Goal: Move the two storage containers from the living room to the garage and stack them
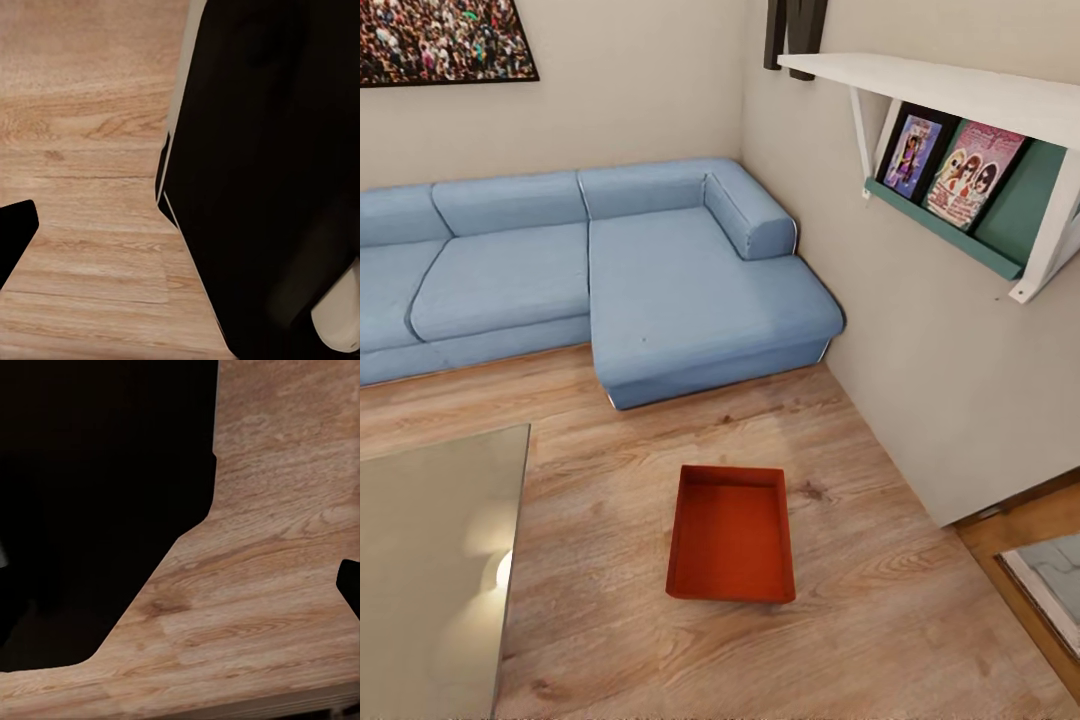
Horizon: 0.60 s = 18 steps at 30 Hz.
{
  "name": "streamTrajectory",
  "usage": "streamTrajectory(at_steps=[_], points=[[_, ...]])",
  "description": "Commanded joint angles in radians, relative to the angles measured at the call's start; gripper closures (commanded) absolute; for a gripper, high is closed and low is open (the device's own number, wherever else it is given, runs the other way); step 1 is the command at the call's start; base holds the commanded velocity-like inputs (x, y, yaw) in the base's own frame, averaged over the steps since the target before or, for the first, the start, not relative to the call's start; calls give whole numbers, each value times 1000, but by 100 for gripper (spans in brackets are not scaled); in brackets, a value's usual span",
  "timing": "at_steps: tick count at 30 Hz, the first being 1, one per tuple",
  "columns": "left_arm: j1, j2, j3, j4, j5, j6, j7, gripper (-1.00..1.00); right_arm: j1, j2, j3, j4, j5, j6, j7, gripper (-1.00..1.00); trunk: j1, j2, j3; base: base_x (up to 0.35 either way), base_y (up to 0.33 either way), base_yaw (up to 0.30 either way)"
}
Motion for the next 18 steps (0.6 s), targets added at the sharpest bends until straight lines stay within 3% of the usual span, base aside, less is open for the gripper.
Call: streamTrajectory(at_steps=[1,18], points=[[0,0,-9,0,7,-3,2,-100,-1,0,5,3,-4,-5,-2,-100,0,0,-2,0,0,0],[0,0,-9,0,8,-3,2,-100,-1,0,5,3,-4,-6,-2,-100,0,0,-29,0,0,0]])
